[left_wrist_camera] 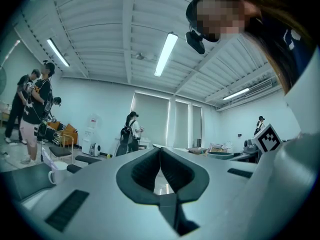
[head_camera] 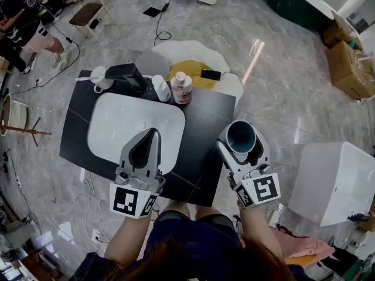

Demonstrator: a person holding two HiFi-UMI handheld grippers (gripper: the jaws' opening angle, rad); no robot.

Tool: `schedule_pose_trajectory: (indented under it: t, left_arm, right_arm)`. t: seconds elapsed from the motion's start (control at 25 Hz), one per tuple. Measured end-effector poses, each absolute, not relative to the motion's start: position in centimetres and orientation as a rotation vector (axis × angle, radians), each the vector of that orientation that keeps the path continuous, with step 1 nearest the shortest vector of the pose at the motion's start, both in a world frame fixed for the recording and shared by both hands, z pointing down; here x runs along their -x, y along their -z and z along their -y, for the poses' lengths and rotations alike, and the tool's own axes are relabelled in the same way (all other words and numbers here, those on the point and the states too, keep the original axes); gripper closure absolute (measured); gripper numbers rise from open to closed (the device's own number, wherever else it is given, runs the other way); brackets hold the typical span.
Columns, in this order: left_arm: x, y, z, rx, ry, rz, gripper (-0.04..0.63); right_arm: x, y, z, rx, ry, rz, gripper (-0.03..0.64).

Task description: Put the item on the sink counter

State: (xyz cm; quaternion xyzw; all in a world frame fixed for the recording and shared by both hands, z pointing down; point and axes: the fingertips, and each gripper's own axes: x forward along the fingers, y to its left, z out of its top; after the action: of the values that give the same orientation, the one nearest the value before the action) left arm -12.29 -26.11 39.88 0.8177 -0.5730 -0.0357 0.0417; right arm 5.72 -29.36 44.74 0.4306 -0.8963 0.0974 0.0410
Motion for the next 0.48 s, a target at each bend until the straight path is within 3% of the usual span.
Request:
schedule_pose_trajectory:
  t: [0.48]
  left_arm:
    - [12.9,-40.8,25.9,-2.485,0.076,1.771,0.572]
  right_arm:
    - [-3.9,-51.9,29.8,-1.207,-0.375,2.649,0.218]
